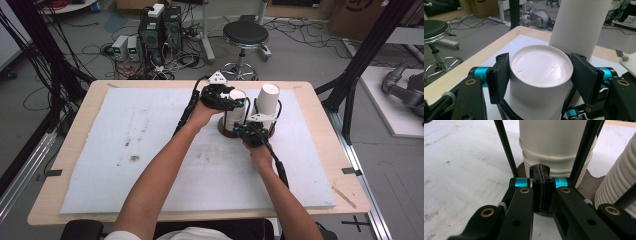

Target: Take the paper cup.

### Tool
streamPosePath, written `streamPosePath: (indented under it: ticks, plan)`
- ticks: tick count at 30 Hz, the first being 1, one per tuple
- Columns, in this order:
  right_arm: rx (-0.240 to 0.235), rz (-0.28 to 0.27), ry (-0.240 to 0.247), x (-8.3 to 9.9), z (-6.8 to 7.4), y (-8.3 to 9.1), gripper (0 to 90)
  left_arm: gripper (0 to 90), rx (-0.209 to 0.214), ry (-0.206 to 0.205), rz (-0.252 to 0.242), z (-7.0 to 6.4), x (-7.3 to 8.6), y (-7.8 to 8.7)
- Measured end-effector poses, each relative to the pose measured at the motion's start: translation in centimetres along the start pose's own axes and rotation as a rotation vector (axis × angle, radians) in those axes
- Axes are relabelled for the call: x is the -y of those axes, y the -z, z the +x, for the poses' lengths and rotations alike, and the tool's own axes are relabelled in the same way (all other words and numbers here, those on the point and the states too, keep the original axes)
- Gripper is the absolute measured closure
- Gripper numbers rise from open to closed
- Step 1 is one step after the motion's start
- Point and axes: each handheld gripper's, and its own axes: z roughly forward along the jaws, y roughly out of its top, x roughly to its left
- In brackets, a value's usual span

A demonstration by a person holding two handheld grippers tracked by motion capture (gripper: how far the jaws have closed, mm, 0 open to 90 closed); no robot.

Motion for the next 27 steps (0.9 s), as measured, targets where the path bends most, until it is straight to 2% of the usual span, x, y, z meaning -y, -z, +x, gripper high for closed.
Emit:
streamPosePath:
  ticks: [9,13,17,20,27]
  plan:
    - [-0.001,0.0,-0.001,0.0,0.0,0.0,90.0,35.1,0.005,0.006,-0.043,0.0,-0.7,0.8]
    - [-0.003,0.001,-0.003,0.0,0.0,0.0,90.0,35.1,0.003,0.01,-0.079,-0.2,-1.4,1.3]
    - [-0.004,0.001,-0.003,0.0,-0.1,0.0,90.0,35.1,-0.013,-0.004,-0.095,-0.2,-2.1,2.1]
    - [-0.006,0.003,-0.003,0.0,-0.1,0.0,90.0,35.1,-0.024,0.004,-0.118,-0.3,-2.5,2.6]
    - [-0.009,0.009,-0.005,0.1,-0.2,0.1,90.0,35.1,-0.017,-0.003,-0.158,-0.8,-3.7,3.9]
